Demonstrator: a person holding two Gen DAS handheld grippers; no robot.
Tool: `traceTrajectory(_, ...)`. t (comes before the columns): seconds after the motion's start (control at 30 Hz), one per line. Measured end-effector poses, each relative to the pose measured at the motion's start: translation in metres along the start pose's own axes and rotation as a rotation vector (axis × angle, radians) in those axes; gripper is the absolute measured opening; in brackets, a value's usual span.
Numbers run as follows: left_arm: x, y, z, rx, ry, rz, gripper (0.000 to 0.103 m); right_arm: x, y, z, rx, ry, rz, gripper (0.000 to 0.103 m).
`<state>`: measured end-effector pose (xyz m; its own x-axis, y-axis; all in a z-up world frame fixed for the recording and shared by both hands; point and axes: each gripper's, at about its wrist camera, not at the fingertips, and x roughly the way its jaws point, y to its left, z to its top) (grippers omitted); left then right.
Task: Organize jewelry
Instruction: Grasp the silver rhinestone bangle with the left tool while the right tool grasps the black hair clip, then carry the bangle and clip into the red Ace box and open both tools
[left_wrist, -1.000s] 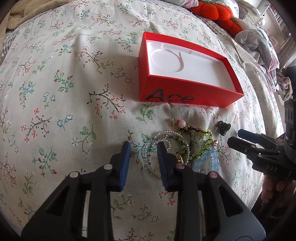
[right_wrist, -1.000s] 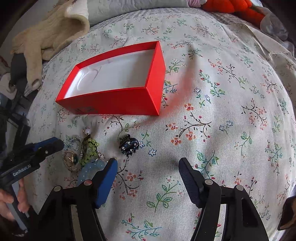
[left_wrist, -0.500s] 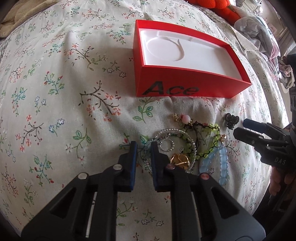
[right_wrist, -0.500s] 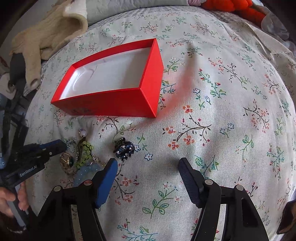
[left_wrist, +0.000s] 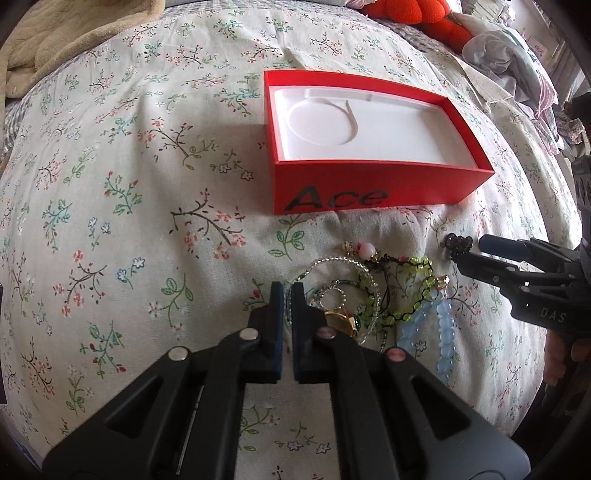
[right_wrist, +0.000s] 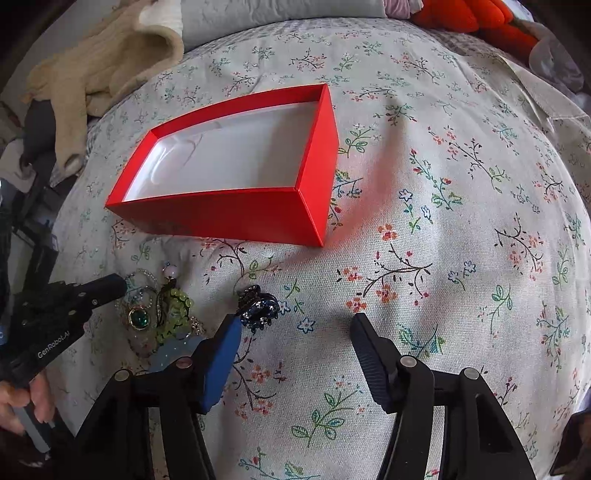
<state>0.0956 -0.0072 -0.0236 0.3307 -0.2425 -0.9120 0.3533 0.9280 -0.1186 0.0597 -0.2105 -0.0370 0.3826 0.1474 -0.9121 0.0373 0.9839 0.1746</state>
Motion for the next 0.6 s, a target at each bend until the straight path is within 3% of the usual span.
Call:
traceTrajectory(0.27, -0.016, 0.004, 0.001, -0.002, -0.050, -0.025, 0.005, 0.007, 0.008, 0.005, -0.030, 0.007, 0.030, 0.046)
traceTrajectory(0.33, -0.019, 0.002, 0.001, 0.002, -0.060, -0.029, 0.005, 0.009, 0.010, 0.008, -0.039, 0.011, 0.026, 0.036)
traceTrajectory(0.37, -0.020, 0.001, 0.001, 0.003, -0.069, -0.029, 0.005, 0.010, 0.011, 0.009, -0.044, 0.012, 0.026, 0.025)
traceTrajectory(0.6, -0.030, -0.012, 0.004, 0.019, -0.124, -0.045, 0.005, 0.006, 0.015, 0.015, -0.030, 0.034, 0.080, 0.024)
